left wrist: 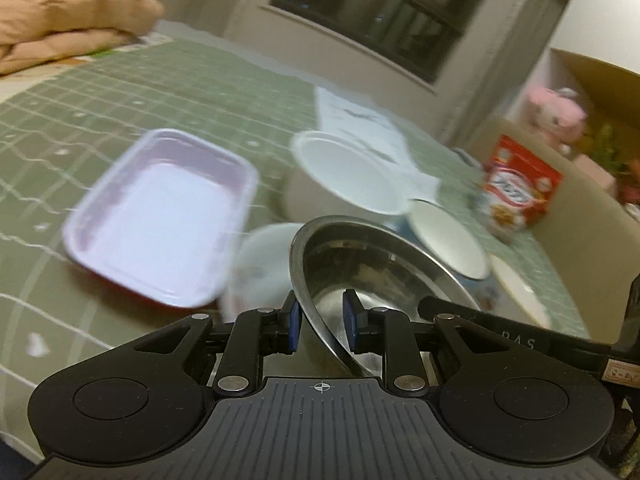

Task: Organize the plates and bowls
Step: 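Carry the steel bowl onto the white floral plate and open both grippers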

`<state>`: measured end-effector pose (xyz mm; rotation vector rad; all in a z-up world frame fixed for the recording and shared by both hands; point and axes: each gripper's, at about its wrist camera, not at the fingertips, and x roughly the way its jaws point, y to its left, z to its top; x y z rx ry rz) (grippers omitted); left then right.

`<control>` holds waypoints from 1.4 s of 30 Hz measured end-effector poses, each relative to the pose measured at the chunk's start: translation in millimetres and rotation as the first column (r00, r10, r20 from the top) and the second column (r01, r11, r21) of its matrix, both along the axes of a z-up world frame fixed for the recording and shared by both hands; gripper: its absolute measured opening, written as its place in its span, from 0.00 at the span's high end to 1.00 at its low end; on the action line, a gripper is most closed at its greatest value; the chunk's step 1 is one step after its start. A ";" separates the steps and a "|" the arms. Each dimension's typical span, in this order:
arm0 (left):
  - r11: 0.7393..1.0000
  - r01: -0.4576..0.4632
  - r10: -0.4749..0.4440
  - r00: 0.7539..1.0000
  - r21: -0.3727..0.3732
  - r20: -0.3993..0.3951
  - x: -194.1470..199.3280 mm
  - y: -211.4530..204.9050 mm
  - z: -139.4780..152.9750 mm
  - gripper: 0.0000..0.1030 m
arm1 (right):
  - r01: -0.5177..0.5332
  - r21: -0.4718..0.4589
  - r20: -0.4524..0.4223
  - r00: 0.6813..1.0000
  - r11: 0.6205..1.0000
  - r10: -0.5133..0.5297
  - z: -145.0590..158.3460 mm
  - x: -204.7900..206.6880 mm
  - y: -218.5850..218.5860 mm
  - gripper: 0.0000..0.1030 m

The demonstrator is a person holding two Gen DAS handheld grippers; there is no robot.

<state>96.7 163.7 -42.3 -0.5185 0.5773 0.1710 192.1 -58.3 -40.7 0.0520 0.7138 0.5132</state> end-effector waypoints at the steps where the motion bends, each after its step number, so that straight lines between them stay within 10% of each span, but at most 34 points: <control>1: 1.000 -0.013 0.013 1.000 0.003 -0.005 -0.4 5.3 -1.9 0.76 | -0.010 -0.007 -0.005 1.000 1.000 0.010 -2.6 0.6 7.0 0.58; 25: 0.998 -0.065 0.064 0.996 -0.025 -0.061 -17.9 18.7 -13.4 0.68 | 0.063 -0.094 0.079 0.995 0.994 -0.056 -15.9 2.7 10.8 0.59; 42: 0.989 -0.105 0.074 0.963 -0.106 -0.258 30.2 27.8 -24.4 0.61 | 0.019 0.055 -0.249 0.968 0.998 -0.005 -38.7 41.0 5.3 0.54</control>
